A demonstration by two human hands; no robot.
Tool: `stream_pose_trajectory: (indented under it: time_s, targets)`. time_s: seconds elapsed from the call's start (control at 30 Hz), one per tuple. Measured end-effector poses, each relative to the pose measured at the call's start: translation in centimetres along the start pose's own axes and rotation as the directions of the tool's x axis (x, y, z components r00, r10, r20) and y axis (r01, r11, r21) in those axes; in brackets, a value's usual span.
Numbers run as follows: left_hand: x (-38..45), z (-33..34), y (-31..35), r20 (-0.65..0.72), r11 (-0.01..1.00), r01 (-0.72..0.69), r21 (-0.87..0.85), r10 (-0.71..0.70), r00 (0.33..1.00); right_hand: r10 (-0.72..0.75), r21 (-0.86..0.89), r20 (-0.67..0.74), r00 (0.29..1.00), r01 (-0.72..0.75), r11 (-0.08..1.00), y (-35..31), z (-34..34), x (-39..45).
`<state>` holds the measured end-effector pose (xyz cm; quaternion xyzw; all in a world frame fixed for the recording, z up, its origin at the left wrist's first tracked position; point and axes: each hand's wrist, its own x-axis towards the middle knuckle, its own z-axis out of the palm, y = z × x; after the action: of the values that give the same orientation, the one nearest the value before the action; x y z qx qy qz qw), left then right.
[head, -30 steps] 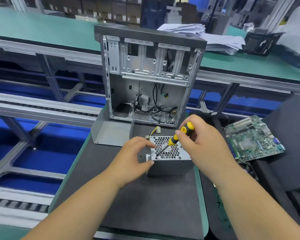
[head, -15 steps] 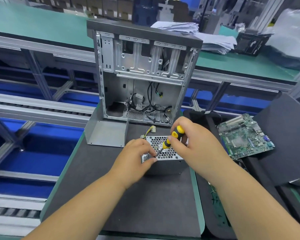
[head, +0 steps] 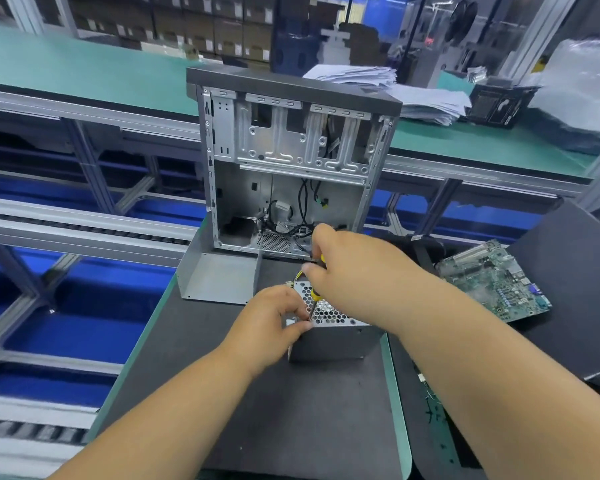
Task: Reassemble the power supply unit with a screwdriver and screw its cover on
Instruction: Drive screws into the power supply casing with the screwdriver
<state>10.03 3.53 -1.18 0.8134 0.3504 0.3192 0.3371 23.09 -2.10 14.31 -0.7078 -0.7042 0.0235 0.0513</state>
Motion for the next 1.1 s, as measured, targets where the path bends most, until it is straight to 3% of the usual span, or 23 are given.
stream_pose_trajectory:
  time_s: [0.1, 0.23, 0.3, 0.37, 0.47, 0.5, 0.57, 0.67, 0.73, 0.83, 0.9, 0.93, 1.0, 1.1]
  targets:
    - [0.1, 0.0, -0.1, -0.012, 0.998, 0.036, -0.046, -0.037, 0.999, -0.102, 0.049, 0.033, 0.994, 0.100, 0.994, 0.3, -0.8, -0.1]
    - [0.0, 0.2, -0.4, 0.000, 0.999, -0.006, -0.038, 0.006, 1.000, 0.160, -0.248, -0.112, 0.981, -0.184, 0.951, 0.4, -0.1, 0.6]
    - [0.0, 0.4, -0.6, -0.021, 0.999, -0.017, -0.034, 0.016, 1.000, 0.230, -0.300, -0.142, 0.963, -0.263, 0.917, 0.4, 0.4, 0.7]
    - [0.0, 0.6, -0.7, -0.038, 0.999, -0.013, -0.035, 0.012, 0.999, 0.168, -0.203, -0.121, 0.978, -0.190, 0.960, 0.9, 0.5, 0.5]
    - [0.0, 0.7, -0.8, -0.040, 0.999, 0.003, -0.036, -0.004, 0.999, -0.075, 0.120, 0.055, 0.996, 0.068, 0.990, 1.4, -0.8, -0.3]
    - [0.0, 0.7, -0.8, -0.037, 0.999, 0.008, -0.035, -0.009, 0.999, -0.135, 0.111, 0.078, 0.988, 0.126, 0.986, 1.4, -1.2, -0.4]
    - [0.0, 0.7, -0.8, -0.026, 1.000, 0.011, -0.020, -0.011, 1.000, -0.119, -0.081, 0.030, 0.992, 0.121, 0.989, 1.0, -0.8, -0.3]
    - [0.0, 0.6, -0.6, -0.018, 1.000, 0.024, 0.016, -0.024, 1.000, 0.104, -0.286, -0.122, 0.987, -0.135, 0.949, 0.2, 0.3, 0.1]
    - [0.0, 0.5, -0.5, -0.030, 0.999, 0.032, 0.024, -0.031, 0.999, 0.154, -0.330, -0.156, 0.976, -0.199, 0.923, -0.2, 0.6, 0.4]
    - [0.1, 0.6, -0.5, -0.042, 0.999, 0.036, -0.001, -0.036, 0.998, 0.096, -0.168, -0.054, 0.994, -0.103, 0.980, 0.4, 0.1, 0.1]
    - [0.2, 0.5, -0.6, -0.042, 0.998, 0.055, -0.016, -0.055, 0.998, -0.030, 0.031, 0.066, 0.997, 0.028, 0.999, 0.9, -0.9, -0.5]
    - [0.2, 0.5, -0.6, -0.042, 0.998, 0.061, -0.026, -0.062, 0.997, -0.103, 0.050, 0.102, 0.989, 0.099, 0.994, 1.1, -1.5, -0.8]
    - [0.1, 0.6, -0.8, -0.041, 0.998, 0.056, -0.035, -0.057, 0.998, -0.169, -0.051, 0.108, 0.980, 0.175, 0.983, 1.1, -1.8, -0.8]
    - [0.0, 0.6, -0.8, -0.027, 0.999, 0.036, -0.027, -0.036, 0.999, -0.020, -0.261, 0.010, 1.000, 0.022, 0.965, 0.4, -1.3, -0.3]
